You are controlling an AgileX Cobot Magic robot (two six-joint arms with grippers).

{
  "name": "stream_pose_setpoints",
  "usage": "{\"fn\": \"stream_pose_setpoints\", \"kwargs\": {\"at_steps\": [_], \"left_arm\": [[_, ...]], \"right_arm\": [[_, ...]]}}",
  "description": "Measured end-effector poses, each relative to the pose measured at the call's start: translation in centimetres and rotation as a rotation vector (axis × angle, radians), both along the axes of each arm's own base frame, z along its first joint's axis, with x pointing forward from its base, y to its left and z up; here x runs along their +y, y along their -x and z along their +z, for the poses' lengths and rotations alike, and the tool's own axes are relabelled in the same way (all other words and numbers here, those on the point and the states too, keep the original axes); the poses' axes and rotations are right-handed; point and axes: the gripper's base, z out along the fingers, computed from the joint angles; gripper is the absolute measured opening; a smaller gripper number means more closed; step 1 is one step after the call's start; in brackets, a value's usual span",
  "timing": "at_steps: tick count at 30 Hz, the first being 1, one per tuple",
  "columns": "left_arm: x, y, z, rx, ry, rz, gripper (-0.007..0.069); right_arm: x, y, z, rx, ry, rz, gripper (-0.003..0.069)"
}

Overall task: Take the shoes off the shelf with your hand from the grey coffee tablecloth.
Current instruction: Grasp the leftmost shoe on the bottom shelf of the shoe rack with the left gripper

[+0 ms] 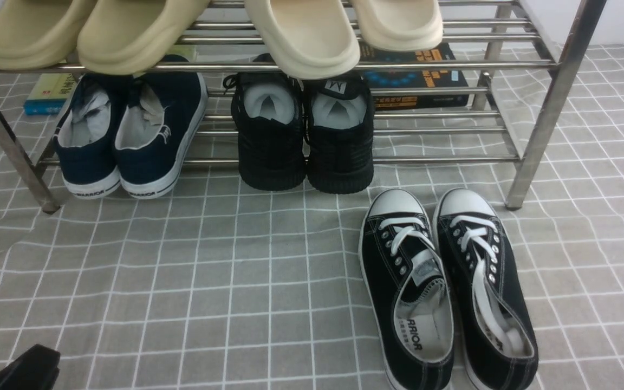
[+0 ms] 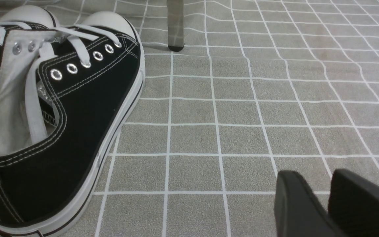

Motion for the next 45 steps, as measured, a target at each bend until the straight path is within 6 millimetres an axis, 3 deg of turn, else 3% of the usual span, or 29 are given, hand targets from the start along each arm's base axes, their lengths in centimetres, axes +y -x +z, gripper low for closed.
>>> {"fn": "stream_pose_setpoints", "kwargs": {"at_steps": [2, 4, 5, 7, 10, 12, 15, 16, 18, 24, 28, 33, 39, 45], "left_arm": [[0.0, 0.1, 1.0, -0.030, -0.030, 0.000, 0.0081], [0.1, 0.4, 3.3, -0.086, -0.092, 0.003, 0.0031], [0.2, 0.3, 5.4, -0.087, -0.155, 0.002, 0.0009], [0.2, -0.3, 7.0, -0.033, -0.229, -0.006, 0.0001], [0.4, -3.5, 7.8, 0.258, -0.354, -0.024, 0.0001], [0.7, -5.4, 7.8, 0.364, -0.381, -0.014, 0.0008], [0.9, -9.4, 8.2, 0.459, -0.415, 0.016, 0.0059], [0.9, -9.8, 8.5, 0.452, -0.413, 0.023, 0.0071], [1.0, -13.1, 9.2, 0.493, -0.401, 0.050, 0.0155], [1.3, -19.5, 10.9, 0.540, -0.363, 0.142, 0.0390], [1.4, -23.1, 10.6, 0.577, -0.286, 0.215, 0.0482], [1.4, -26.5, 9.1, 0.589, -0.211, 0.265, 0.0504], [1.3, -28.9, 6.6, 0.574, -0.196, 0.271, 0.0504], [1.7, -30.1, 5.3, 0.539, -0.184, 0.291, 0.0504]], "right_arm": [[0.0, 0.0, 0.0, 0.000, 0.000, 0.000, 0.0188], [0.0, 0.0, 0.0, 0.000, -0.001, 0.000, 0.0190], [0.0, 0.0, 0.0, 0.000, -0.001, 0.000, 0.0193], [0.0, 0.0, 0.0, 0.000, -0.001, 0.000, 0.0195], [0.0, 0.0, 0.0, 0.000, -0.001, 0.000, 0.0200], [0.0, 0.0, 0.0, 0.000, -0.001, 0.000, 0.0200], [0.0, 0.0, 0.0, 0.000, -0.001, 0.000, 0.0202], [0.0, 0.0, 0.0, 0.000, -0.001, 0.000, 0.0202], [0.0, 0.0, 0.0, 0.000, -0.001, 0.000, 0.0202], [0.0, 0.0, 0.0, 0.000, -0.001, 0.000, 0.0209], [0.0, 0.0, 0.0, 0.000, -0.001, 0.000, 0.0213], [0.0, 0.0, 0.0, 0.000, -0.001, 0.000, 0.0220], [0.0, 0.0, 0.0, 0.000, -0.001, 0.000, 0.0221], [0.0, 0.0, 0.0, 0.000, -0.001, 0.000, 0.0226]]}}
